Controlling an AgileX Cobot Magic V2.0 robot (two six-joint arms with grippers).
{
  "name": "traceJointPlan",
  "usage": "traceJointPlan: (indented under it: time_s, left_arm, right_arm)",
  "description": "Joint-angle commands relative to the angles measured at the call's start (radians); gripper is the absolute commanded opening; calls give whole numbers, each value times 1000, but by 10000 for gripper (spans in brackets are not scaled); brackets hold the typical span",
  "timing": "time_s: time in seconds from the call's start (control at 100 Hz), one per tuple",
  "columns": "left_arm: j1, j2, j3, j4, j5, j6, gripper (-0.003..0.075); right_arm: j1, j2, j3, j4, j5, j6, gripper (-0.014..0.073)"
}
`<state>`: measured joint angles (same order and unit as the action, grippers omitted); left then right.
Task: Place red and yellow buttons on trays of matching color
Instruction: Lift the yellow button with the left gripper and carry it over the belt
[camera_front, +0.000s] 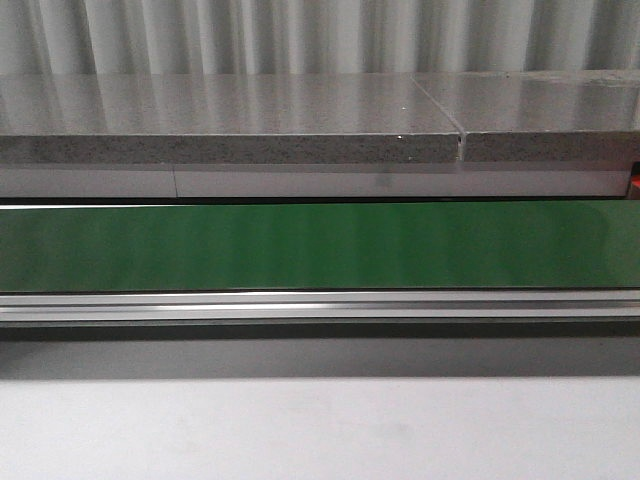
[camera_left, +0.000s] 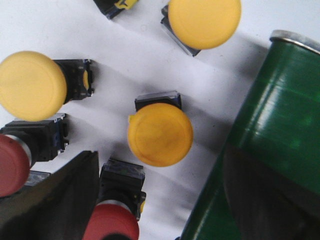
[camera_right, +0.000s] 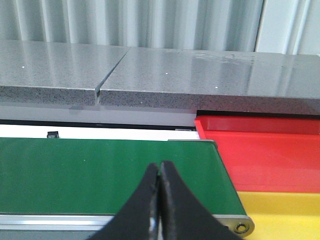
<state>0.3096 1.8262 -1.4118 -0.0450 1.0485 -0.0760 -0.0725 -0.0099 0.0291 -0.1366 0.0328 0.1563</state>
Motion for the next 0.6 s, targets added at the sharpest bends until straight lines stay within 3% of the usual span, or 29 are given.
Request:
traceJointPlan:
  time_s: [0.0, 0.41, 0.47, 0.59]
  left_arm:
    - [8, -16, -49, -9, 6, -2, 494]
    - [8, 75, -69, -21, -19, -2, 489]
    - [8, 75, -69, -21, -28, -2, 465]
    - [8, 75, -69, -21, -51, -2, 340]
  right_arm:
    - [-1, -16, -7, -11, -70, -1, -67]
    - [-1, -16, -7, -11, -70, -1, -67]
    - [-1, -16, -7, -11, -70, -1, -67]
    - [-1, -16, -7, -11, -70, -1, -67]
